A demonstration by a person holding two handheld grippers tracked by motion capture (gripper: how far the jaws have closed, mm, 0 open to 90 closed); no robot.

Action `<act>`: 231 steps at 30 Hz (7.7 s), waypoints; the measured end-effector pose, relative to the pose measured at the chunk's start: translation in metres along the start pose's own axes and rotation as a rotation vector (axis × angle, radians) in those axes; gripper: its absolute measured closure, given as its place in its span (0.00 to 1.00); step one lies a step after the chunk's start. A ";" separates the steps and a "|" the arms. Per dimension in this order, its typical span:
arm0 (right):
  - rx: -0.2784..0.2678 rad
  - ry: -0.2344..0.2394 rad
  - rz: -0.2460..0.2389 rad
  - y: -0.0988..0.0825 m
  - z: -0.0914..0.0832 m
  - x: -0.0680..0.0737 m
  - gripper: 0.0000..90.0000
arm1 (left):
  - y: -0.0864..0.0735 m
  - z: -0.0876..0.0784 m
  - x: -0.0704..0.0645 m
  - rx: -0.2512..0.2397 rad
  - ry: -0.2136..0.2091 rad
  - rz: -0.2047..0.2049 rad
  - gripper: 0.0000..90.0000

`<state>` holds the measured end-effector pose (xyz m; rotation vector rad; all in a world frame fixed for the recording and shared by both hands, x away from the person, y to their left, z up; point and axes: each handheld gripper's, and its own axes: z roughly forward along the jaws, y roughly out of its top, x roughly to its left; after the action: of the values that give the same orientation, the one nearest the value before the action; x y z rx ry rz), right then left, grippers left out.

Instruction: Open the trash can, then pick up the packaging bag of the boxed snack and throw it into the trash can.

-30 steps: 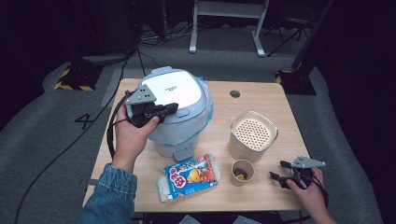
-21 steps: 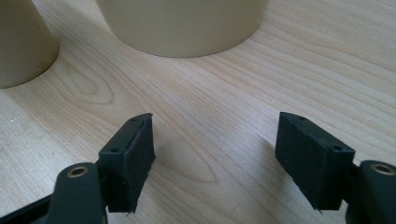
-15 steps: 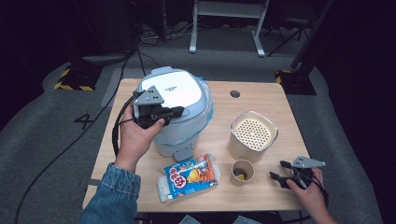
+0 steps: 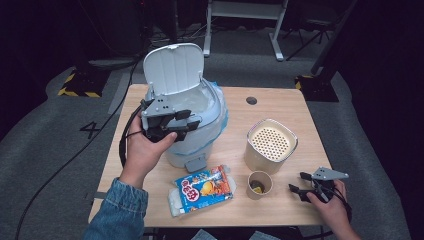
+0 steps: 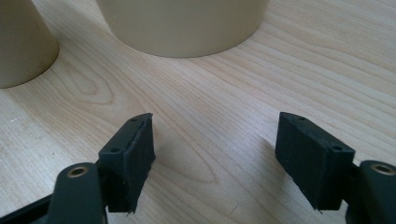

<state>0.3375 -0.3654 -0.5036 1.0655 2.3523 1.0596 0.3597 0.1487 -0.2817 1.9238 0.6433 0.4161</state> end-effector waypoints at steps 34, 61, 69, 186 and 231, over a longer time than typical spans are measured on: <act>-0.001 -0.001 0.000 0.000 0.000 0.000 0.32 | -0.121 0.033 -0.031 0.192 -0.097 -0.061 0.35; -0.001 -0.001 0.000 0.000 0.000 0.000 0.32 | -0.161 0.093 -0.016 0.507 -0.149 -0.059 0.68; -0.001 -0.001 0.000 0.000 0.000 0.000 0.32 | -0.161 0.094 -0.014 0.548 -0.162 -0.066 0.90; 0.000 -0.009 0.001 0.000 0.000 0.001 0.32 | 0.032 -0.004 0.063 -0.443 0.274 -0.166 0.99; 0.000 -0.008 0.003 0.000 0.000 0.001 0.32 | -0.004 0.015 0.060 -0.296 0.296 -0.201 0.52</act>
<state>0.3370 -0.3650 -0.5036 1.0713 2.3454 1.0544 0.4151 0.1753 -0.2914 1.5136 0.9044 0.6370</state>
